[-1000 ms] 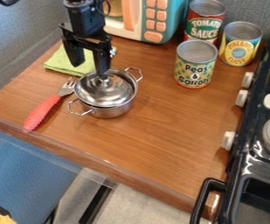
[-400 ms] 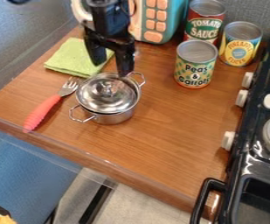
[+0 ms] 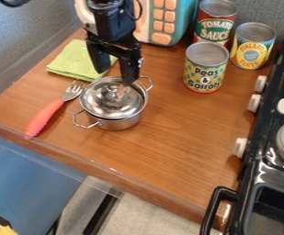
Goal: Remove the lid from the metal pot and put it on top of the green cloth
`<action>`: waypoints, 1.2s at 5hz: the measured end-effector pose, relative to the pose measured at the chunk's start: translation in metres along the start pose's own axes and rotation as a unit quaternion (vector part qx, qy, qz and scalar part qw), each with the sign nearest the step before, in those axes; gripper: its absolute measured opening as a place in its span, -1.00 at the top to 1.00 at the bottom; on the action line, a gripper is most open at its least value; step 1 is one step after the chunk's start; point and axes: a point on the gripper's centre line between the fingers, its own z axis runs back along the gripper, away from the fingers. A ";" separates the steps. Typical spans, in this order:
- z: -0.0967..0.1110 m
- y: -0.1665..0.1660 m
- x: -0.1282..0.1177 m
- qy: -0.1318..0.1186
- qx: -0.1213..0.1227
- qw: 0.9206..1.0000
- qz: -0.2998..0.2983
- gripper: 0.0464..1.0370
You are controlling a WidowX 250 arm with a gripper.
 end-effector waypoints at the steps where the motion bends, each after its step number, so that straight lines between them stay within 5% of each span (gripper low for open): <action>1: -0.009 -0.003 -0.011 0.018 -0.002 1.000 -0.005 -0.92; 2: -0.013 -0.004 -0.017 0.030 0.002 1.000 -0.006 -0.83; 4: -0.018 0.003 -0.015 0.036 0.016 0.999 -0.005 0.34; 6: -0.017 0.006 -0.011 0.040 0.019 0.999 -0.008 0.52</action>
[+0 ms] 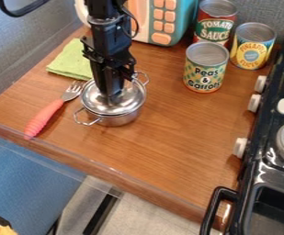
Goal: Remove the lid from the metal pot and put it on top of the green cloth
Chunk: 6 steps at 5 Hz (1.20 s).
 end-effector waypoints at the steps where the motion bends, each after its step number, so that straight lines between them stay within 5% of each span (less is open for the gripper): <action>1: 0.014 0.015 0.007 -0.019 -0.001 1.000 0.016 0.52; 2: 0.040 0.048 0.012 -0.048 0.008 0.998 0.049 0.52; 3: 0.040 0.080 0.012 -0.046 0.022 0.996 0.075 0.52; 6: 0.002 0.139 0.026 -0.023 0.028 0.991 0.126 0.52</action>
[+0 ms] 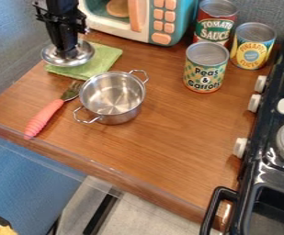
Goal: Remove the lid from the metal pot and put it on top of the green cloth
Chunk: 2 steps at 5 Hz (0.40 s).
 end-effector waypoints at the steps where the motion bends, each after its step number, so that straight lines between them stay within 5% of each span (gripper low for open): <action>1: -0.008 0.000 0.006 0.000 -0.003 1.000 0.002 0.52; 2: -0.012 -0.008 0.010 0.003 -0.008 1.000 -0.004 0.52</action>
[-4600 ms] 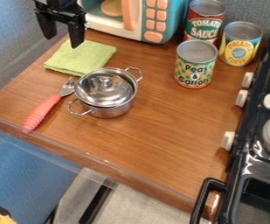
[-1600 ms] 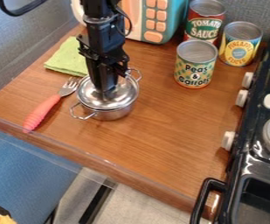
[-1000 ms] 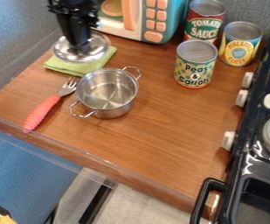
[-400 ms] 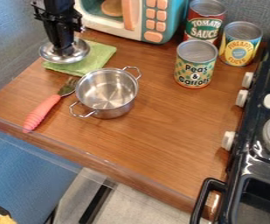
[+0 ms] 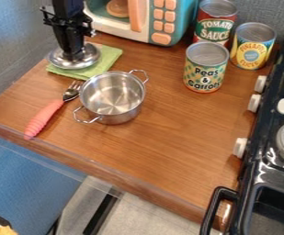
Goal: Remove the lid from the metal pot and put it on top of the green cloth
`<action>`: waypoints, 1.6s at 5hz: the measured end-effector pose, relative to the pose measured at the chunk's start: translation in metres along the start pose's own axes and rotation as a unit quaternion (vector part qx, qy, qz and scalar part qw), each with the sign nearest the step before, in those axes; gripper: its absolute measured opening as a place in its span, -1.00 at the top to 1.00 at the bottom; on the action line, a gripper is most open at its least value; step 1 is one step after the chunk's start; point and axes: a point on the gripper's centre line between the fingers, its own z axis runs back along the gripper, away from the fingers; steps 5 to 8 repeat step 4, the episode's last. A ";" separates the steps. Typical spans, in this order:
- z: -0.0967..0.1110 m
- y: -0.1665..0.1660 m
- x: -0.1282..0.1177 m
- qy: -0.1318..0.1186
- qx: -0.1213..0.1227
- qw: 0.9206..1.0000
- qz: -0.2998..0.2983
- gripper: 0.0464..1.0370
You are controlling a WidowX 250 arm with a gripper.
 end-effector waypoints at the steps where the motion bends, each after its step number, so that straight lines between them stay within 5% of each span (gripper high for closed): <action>1: -0.005 -0.007 0.002 0.006 -0.001 1.000 -0.009 0.40; 2: -0.009 -0.006 -0.004 0.020 0.008 1.000 -0.011 -0.20; 3: 0.010 -0.007 -0.007 0.020 0.027 0.999 -0.008 -0.78; 4: 0.033 -0.009 -0.013 0.018 0.029 0.999 0.003 -0.95; 8: 0.033 -0.009 -0.013 0.018 0.029 0.999 0.003 -0.95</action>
